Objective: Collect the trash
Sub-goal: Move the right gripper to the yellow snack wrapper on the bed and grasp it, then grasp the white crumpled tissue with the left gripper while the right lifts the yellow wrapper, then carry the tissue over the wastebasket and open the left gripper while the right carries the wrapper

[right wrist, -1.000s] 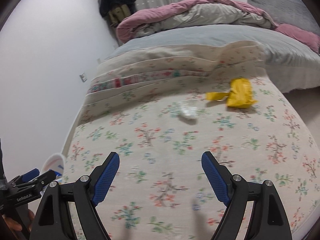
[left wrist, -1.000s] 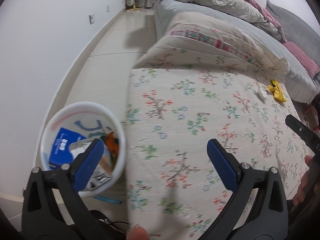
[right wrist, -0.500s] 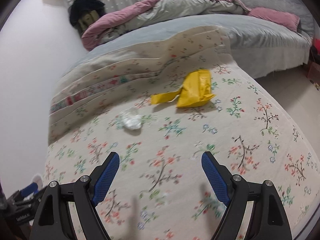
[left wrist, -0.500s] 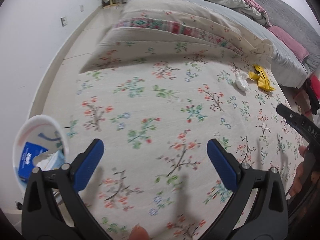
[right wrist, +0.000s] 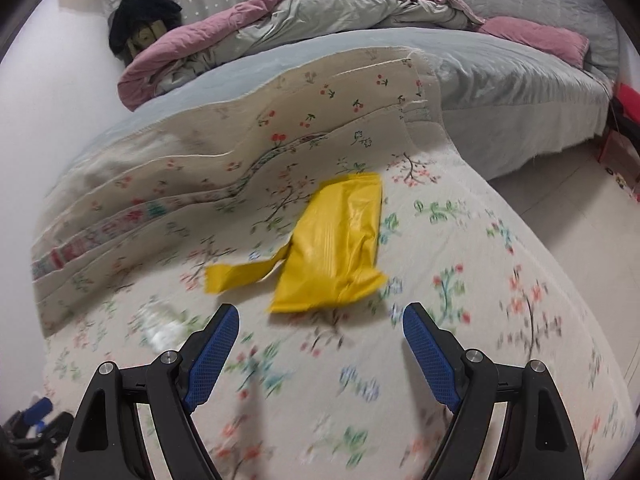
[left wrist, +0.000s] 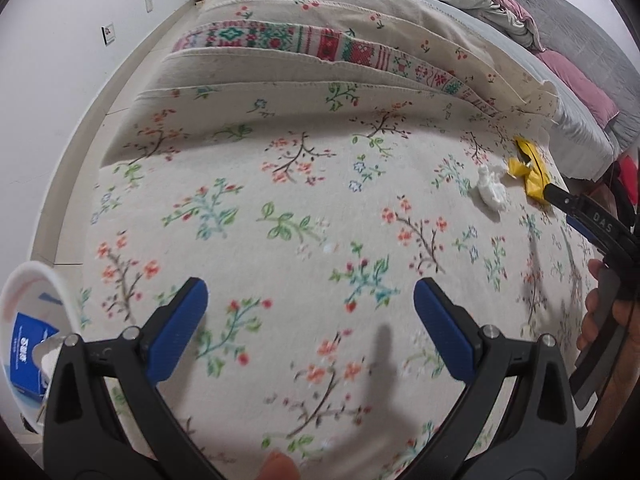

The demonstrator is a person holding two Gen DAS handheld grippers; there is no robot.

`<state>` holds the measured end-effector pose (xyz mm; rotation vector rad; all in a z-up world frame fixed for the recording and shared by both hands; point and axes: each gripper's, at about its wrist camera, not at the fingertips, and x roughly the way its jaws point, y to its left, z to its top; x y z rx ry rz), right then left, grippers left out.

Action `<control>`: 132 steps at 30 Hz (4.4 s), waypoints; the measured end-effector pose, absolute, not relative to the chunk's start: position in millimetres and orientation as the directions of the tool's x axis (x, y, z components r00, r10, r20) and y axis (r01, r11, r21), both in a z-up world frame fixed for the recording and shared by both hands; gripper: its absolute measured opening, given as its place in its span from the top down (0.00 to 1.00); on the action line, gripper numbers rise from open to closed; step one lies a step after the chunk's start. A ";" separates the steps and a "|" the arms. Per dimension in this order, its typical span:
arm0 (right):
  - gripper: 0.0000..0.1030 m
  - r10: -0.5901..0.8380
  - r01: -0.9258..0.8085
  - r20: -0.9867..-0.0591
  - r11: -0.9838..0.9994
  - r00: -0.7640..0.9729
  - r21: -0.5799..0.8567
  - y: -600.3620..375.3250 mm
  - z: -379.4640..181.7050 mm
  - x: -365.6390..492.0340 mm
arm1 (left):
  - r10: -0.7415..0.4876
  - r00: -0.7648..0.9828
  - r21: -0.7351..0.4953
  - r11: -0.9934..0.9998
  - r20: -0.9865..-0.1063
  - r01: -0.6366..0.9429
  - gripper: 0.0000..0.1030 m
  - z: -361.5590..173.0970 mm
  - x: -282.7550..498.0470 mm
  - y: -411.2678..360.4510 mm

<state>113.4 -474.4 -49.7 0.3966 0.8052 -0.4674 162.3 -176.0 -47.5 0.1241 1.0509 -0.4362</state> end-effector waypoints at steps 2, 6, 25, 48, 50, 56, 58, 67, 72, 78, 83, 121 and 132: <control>0.17 -0.260 0.522 -0.763 0.845 0.591 0.117 -478.0 -52.6 122.5 | -0.292 0.415 -0.110 0.906 -0.862 0.409 0.01 -49.9 166.3 -181.7; 0.17 -0.276 0.483 -0.772 0.874 0.572 0.046 -480.6 -58.9 140.5 | -0.306 0.407 -0.121 0.899 -0.861 0.420 0.01 -53.7 172.4 -190.9; 0.40 -0.289 0.543 -0.771 0.835 0.568 0.087 -497.0 -59.2 101.5 | -0.418 0.356 -0.180 0.822 -0.836 0.541 0.01 -51.2 172.6 -259.9; 0.40 -0.300 0.610 -0.765 0.779 0.570 0.148 -498.7 -32.6 49.5 | -0.569 0.276 -0.321 0.729 -0.774 0.604 0.80 -55.9 184.0 -311.0; 0.40 -0.297 0.603 -0.763 0.784 0.574 0.148 -493.3 -30.2 47.8 | -0.561 0.296 -0.294 0.731 -0.773 0.616 0.81 -52.4 178.5 -310.3; 0.40 -0.291 0.582 -0.755 0.800 0.588 0.144 -476.8 -21.3 44.4 | -0.541 0.346 -0.225 0.731 -0.767 0.644 0.83 -40.4 160.7 -294.2; 0.40 -0.285 0.573 -0.752 0.806 0.595 0.147 -470.1 -17.9 43.2 | -0.534 0.361 -0.214 0.739 -0.765 0.639 0.83 -36.9 157.1 -286.6; 0.40 -0.268 0.526 -0.738 0.840 0.619 0.137 -434.0 -4.0 35.9 | -0.516 0.404 -0.228 0.785 -0.756 0.576 0.83 -24.7 146.8 -234.6; 0.40 -0.252 0.500 -0.735 0.856 0.629 0.135 -415.3 -0.5 32.0 | -0.508 0.425 -0.223 0.798 -0.749 0.560 0.83 -16.3 137.5 -212.6; 0.40 -0.225 0.459 -0.735 0.879 0.639 0.130 -390.5 1.2 29.8 | -0.484 0.471 -0.186 0.816 -0.737 0.548 0.83 -8.4 121.5 -188.9; 0.40 -0.202 0.419 -0.730 0.899 0.653 0.126 -369.0 2.1 28.6 | -0.479 0.495 -0.192 0.830 -0.725 0.523 0.83 -5.9 111.9 -166.7; 0.40 0.057 0.091 -0.767 0.985 0.639 0.149 -197.8 -15.3 97.2 | -0.296 0.622 -0.257 0.954 -0.725 0.154 0.83 -5.6 109.7 50.4; 0.40 0.109 0.005 -0.779 0.990 0.617 0.143 -144.8 -23.9 114.0 | -0.278 0.597 -0.302 0.951 -0.752 0.063 0.82 -30.5 121.0 97.6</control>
